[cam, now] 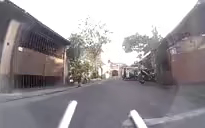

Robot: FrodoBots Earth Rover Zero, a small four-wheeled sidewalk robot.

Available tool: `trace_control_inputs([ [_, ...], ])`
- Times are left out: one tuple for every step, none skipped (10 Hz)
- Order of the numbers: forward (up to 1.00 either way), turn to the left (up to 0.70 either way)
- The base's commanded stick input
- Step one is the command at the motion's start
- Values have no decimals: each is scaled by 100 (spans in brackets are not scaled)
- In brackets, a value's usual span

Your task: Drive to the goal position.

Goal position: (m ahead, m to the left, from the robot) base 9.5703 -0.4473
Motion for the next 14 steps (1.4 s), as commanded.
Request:
trace_control_inputs([
  [85,-33],
  [85,-17],
  [85,0],
  [85,0],
  [85,0],
  [85,0],
  [85,0],
  [85,0],
  [85,0],
  [85,0],
  [85,0],
  [85,0],
  [85,0],
  [85,0],
])
